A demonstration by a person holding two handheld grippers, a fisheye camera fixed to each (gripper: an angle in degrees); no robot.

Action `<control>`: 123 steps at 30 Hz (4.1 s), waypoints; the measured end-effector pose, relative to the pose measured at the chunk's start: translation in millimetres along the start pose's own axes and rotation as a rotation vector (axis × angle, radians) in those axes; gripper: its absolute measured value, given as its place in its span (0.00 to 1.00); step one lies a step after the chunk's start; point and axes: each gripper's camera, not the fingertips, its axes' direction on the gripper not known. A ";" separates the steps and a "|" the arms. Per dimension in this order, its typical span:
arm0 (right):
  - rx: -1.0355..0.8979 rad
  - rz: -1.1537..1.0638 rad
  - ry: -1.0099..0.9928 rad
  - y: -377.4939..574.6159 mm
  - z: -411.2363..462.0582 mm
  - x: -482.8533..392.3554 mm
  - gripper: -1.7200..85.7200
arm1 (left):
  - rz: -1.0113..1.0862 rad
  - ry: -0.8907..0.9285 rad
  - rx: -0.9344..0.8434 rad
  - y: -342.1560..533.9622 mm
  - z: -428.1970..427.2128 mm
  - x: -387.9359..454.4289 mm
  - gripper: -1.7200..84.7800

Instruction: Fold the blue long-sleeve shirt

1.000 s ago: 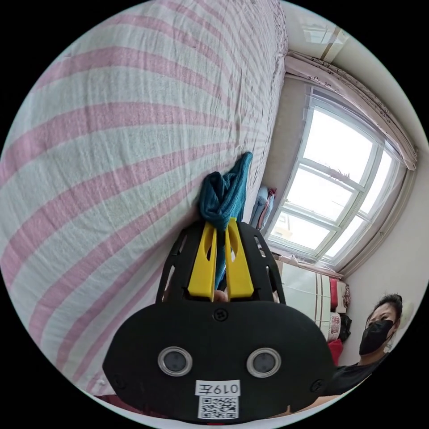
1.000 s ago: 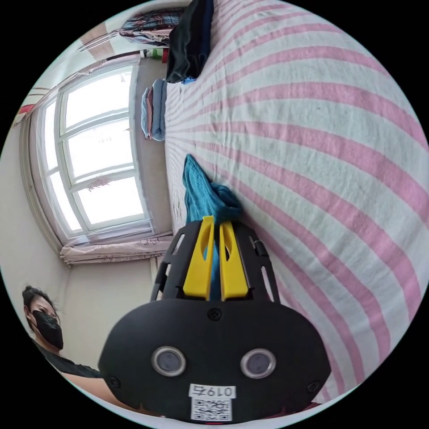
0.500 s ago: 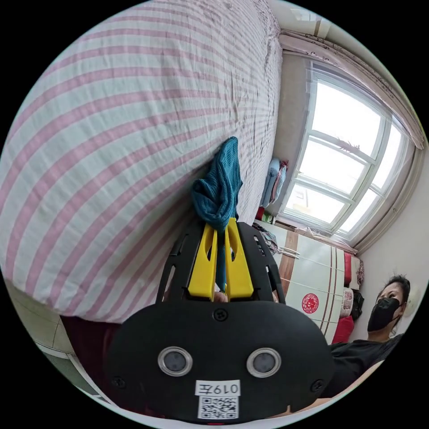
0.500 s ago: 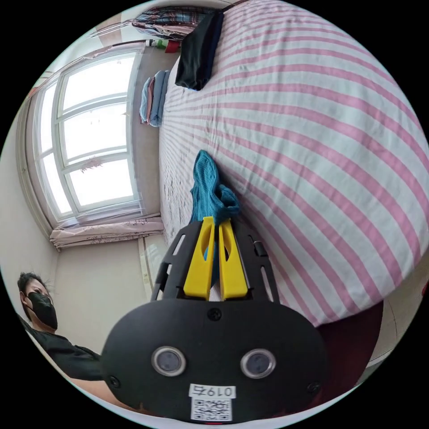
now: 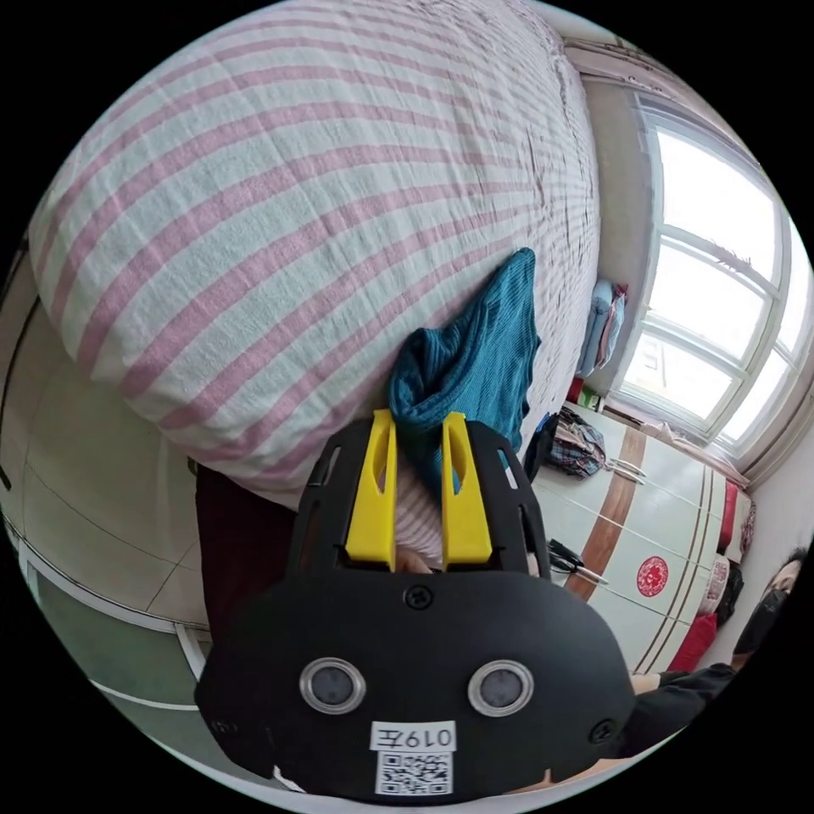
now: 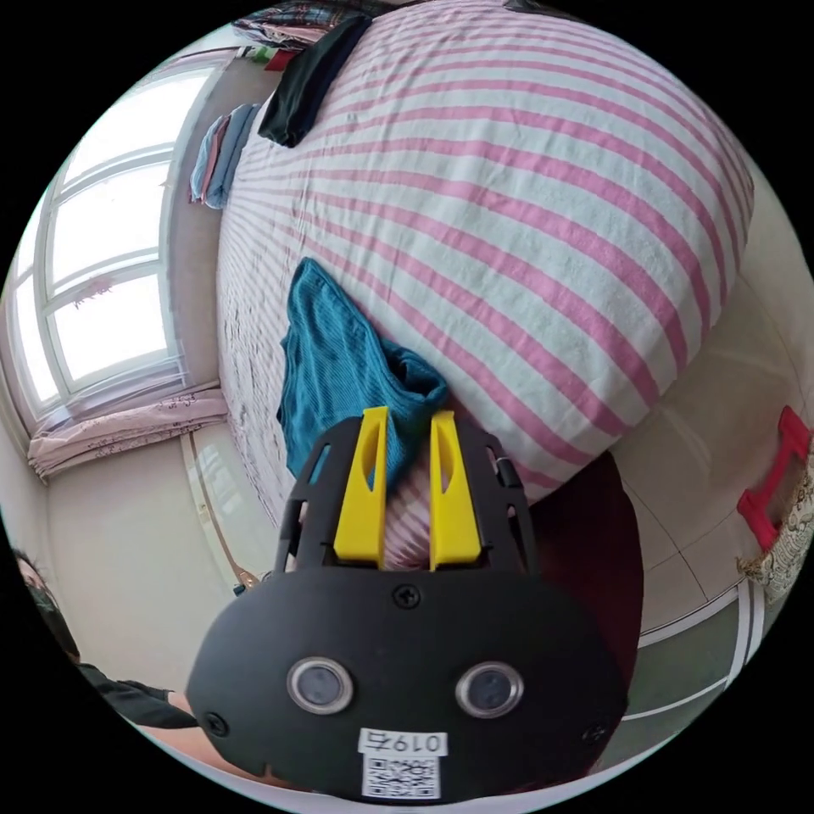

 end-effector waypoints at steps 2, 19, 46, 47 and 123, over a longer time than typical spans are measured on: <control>0.005 -0.003 0.029 4.7 -20.2 -7.6 0.11 | 0.002 -0.021 -0.016 10.3 -1.4 -0.3 0.11; 0.064 -1.014 0.281 118.1 -200.0 -286.6 0.01 | 0.805 -0.260 -0.074 184.7 -40.4 172.0 0.03; 0.025 -2.017 0.478 254.4 -67.1 -576.0 0.01 | 1.296 -0.589 0.016 475.3 75.5 334.9 0.03; -0.001 -2.010 0.499 245.2 -47.0 -586.0 0.01 | 1.277 -0.605 0.011 477.3 79.2 333.5 0.03; -0.971 -1.864 0.476 -34.4 403.7 -862.2 0.08 | 0.647 -0.502 -0.017 231.1 87.7 322.5 0.03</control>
